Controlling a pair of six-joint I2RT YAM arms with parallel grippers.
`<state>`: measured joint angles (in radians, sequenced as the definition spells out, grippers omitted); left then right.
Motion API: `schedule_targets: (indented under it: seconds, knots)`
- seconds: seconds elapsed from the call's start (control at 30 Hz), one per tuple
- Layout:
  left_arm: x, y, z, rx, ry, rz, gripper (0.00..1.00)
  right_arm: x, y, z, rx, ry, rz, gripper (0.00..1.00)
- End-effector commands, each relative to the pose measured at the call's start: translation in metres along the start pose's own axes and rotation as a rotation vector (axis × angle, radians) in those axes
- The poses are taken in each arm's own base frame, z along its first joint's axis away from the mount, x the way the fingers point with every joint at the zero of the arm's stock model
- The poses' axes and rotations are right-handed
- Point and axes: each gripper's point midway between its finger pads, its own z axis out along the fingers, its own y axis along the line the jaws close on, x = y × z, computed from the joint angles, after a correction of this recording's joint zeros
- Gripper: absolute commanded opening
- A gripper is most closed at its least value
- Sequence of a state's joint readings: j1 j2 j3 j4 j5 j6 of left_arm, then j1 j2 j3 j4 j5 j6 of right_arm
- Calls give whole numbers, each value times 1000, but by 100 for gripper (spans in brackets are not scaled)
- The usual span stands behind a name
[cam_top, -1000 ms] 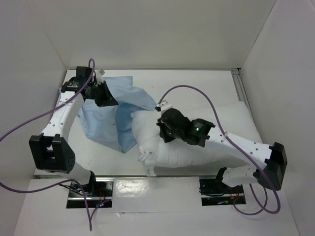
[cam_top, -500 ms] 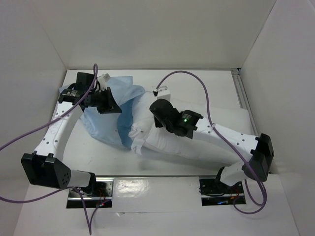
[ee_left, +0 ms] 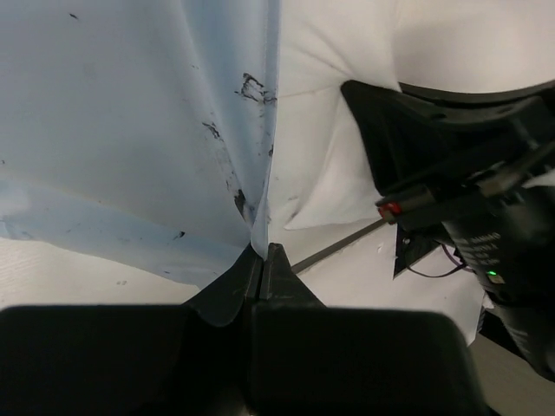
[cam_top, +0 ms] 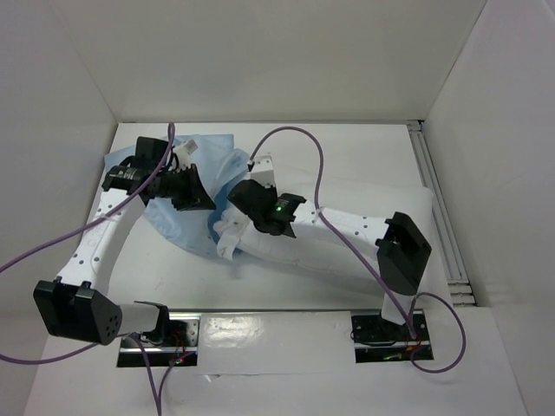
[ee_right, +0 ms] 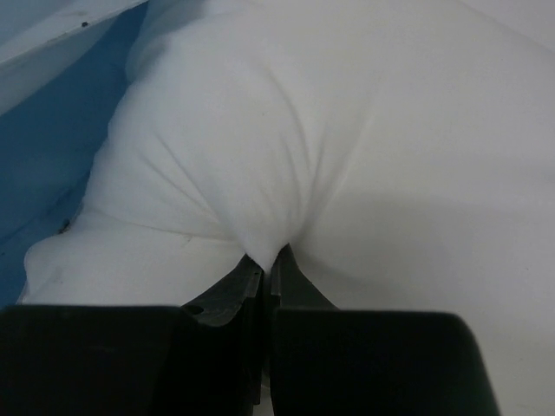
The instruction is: Put the pillow into the pillowcase
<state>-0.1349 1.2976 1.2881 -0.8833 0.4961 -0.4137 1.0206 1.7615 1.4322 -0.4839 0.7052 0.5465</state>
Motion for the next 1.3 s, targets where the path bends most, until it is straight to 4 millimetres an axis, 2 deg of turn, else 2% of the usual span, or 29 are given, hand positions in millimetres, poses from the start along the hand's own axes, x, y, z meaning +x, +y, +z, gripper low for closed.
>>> schedule_targets:
  seconds: [0.0, 0.03, 0.1, 0.13, 0.17, 0.2, 0.23, 0.27, 0.37, 0.47, 0.5, 0.57, 0.6, 0.63, 0.67, 0.7, 0.73, 0.77, 0.8, 0.87, 0.9, 0.97, 1.0, 1.03, 1.1, 1.13, 1.17, 1.23, 1.27]
  knots:
    - [10, -19, -20, 63, 8, 41, 0, -18, -10, 16, 125, -95, 91, 0]
    - [8, -22, -24, 68, -7, 60, 0, -9, -10, 23, 159, -84, 105, 0]
    - [10, -30, -30, 95, -12, 55, 0, -20, -12, 19, 223, -96, 103, 0]
    - [10, -32, -33, 99, -22, 62, 0, -14, -12, 27, 260, -86, 80, 0]
    - [13, -36, -33, 116, -11, 59, 0, -30, -4, 21, 265, -118, 125, 0]
    - [13, -36, -33, 116, -11, 59, 0, -29, -10, 20, 308, -116, 101, 0]
    - [15, -40, -33, 129, -1, 67, 0, -28, -9, 24, 325, -114, 99, 0]
    - [18, -40, -34, 129, -2, 58, 0, -40, -7, 20, 323, -138, 143, 0]
    - [20, -38, -32, 126, 6, 53, 0, -49, 2, 17, 284, -172, 163, 0]
    - [22, -40, -31, 130, 12, 59, 0, -54, 15, 18, 205, -182, 192, 0]
    - [18, -41, -33, 122, -1, 56, 0, -40, 29, 27, 138, -152, 203, 0]
    - [18, -42, -33, 122, 0, 33, 0, -40, 44, 23, 31, -140, 226, 0]
    - [16, -42, -31, 123, -2, 25, 0, -23, 46, 24, -17, -109, 190, 0]
    - [14, -43, -30, 126, -8, 17, 0, -28, 68, 18, -149, -104, 234, 0]
    - [11, -38, -28, 109, -8, 4, 0, -39, 67, 3, -198, -120, 263, 11]
    - [11, -36, -24, 104, 3, -13, 0, -27, 61, 0, -206, -101, 261, 26]
    - [10, -34, -24, 93, -2, -13, 0, -27, 57, -6, -216, -99, 264, 40]
    - [8, -35, -24, 96, -9, -8, 0, -26, 46, -12, -197, -101, 275, 51]
    - [8, -32, -19, 93, -2, -13, 0, -32, 31, -27, -191, -116, 296, 70]
    - [6, -30, -20, 89, -7, -19, 0, -34, 3, -43, -134, -123, 281, 83]
    - [5, -30, -16, 96, 0, -22, 0, -46, -14, -62, -131, -149, 308, 91]
    - [5, -30, -14, 103, 13, -40, 0, -43, -52, -79, -28, -142, 287, 96]
    - [3, -31, -14, 107, 2, -32, 0, -47, -70, -94, -5, -153, 313, 97]
    - [1, -31, -11, 107, 4, -45, 0, -32, -103, -96, 98, -100, 302, 97]
    - [-1, -33, -6, 113, 6, -45, 0, -23, -147, -104, 216, -79, 359, 99]
    - [-2, -37, -7, 119, 5, -34, 0, -16, -179, -102, 316, -59, 387, 99]
    - [-2, -36, -5, 116, 13, -50, 0, 0, -201, -108, 386, -9, 353, 99]
    - [-1, -38, 1, 106, 18, -40, 0, 17, -226, -111, 428, 22, 338, 99]
    - [-3, -39, 2, 106, 18, -40, 0, 23, -235, -106, 431, 46, 365, 99]
